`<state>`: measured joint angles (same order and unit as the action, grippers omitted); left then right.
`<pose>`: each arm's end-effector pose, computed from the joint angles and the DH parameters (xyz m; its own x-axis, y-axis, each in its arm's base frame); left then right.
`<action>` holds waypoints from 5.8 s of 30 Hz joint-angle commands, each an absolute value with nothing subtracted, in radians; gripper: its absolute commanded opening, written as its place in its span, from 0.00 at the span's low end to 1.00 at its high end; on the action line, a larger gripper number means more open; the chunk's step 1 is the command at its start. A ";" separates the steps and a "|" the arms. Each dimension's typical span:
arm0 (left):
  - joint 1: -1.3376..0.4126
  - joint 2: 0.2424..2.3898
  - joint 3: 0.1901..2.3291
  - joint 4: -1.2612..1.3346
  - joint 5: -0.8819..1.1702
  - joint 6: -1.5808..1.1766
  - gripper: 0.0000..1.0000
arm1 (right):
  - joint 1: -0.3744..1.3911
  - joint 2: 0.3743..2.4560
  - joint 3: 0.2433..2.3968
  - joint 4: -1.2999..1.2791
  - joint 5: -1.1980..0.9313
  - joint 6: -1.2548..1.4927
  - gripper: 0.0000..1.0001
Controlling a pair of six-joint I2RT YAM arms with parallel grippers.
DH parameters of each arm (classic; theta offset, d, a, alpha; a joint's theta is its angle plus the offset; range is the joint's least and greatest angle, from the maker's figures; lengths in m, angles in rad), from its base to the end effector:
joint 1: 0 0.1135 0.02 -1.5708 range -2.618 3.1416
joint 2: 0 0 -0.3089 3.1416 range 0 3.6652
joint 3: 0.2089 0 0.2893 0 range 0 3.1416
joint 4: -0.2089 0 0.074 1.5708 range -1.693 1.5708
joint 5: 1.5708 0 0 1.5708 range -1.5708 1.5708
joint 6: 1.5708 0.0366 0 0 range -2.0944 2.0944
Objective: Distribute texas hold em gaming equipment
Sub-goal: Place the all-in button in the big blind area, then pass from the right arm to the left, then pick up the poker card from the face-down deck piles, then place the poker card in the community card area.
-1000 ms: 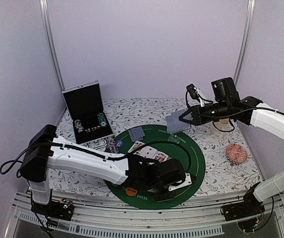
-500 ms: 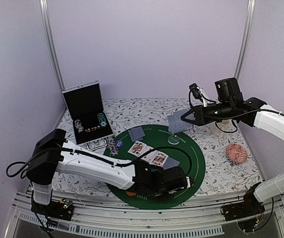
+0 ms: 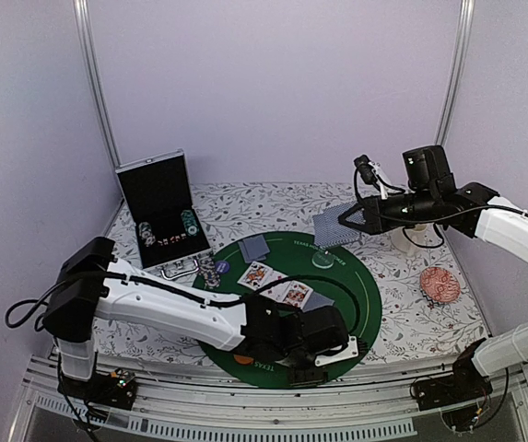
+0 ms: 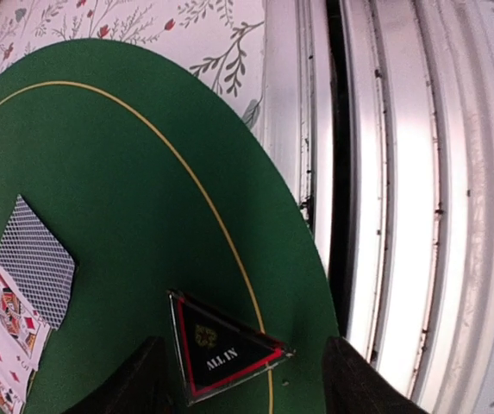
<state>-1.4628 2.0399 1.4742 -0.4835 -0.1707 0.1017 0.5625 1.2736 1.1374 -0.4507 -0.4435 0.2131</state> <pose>0.0585 -0.4821 0.1926 0.0056 0.8768 -0.4807 0.9751 0.1019 0.1971 0.2515 0.1771 0.3706 -0.6237 -0.1673 -0.7636 -0.6671 0.6230 0.4084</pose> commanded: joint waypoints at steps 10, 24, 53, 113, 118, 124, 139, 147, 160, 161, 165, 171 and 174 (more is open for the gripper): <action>-1.316 1.548 1.255 -0.224 0.084 0.097 0.94 | 0.555 1.298 1.175 -0.446 -0.470 0.218 0.02; -1.225 1.470 1.172 -0.190 -0.430 0.384 0.98 | 0.638 1.409 1.181 -0.299 -0.683 0.326 0.02; -0.878 1.330 0.898 0.214 0.450 -0.465 0.76 | 0.752 1.458 1.196 -0.077 -0.862 0.326 0.02; -0.795 1.274 0.747 0.230 0.290 -0.647 0.00 | 0.582 1.371 1.187 -0.451 -0.637 0.153 0.02; -0.779 1.231 0.750 0.153 0.216 -0.606 0.00 | 0.577 1.452 1.201 -0.752 -0.389 0.015 0.02; -0.774 1.215 0.752 0.122 0.185 -0.590 0.00 | 0.588 1.570 1.153 -0.874 -0.409 -0.052 0.02; -0.773 1.197 0.750 0.095 0.154 -0.567 0.00 | 0.715 1.746 1.233 -0.966 -0.428 -0.077 0.02; -0.770 1.206 0.758 0.088 0.147 -0.549 0.00 | 0.719 1.825 1.278 -1.008 -0.394 -0.084 0.02; -0.765 1.227 0.773 0.094 0.137 -0.549 0.00 | 0.756 1.832 1.313 -1.032 -0.397 -0.063 0.02; -0.765 1.230 0.777 0.096 0.139 -0.550 0.00 | 0.756 1.848 1.323 -1.041 -0.395 -0.061 0.02; -0.764 1.235 0.790 0.093 0.141 -0.546 0.00 | 0.756 1.885 1.350 -1.066 -0.383 -0.068 0.03; -0.764 1.235 0.787 0.094 0.125 -0.544 0.00 | 0.757 1.875 1.367 -1.084 -0.351 -0.026 0.03; -0.764 1.243 0.792 0.094 0.128 -0.543 0.00 | 0.756 1.875 1.377 -1.102 -0.326 -0.005 0.03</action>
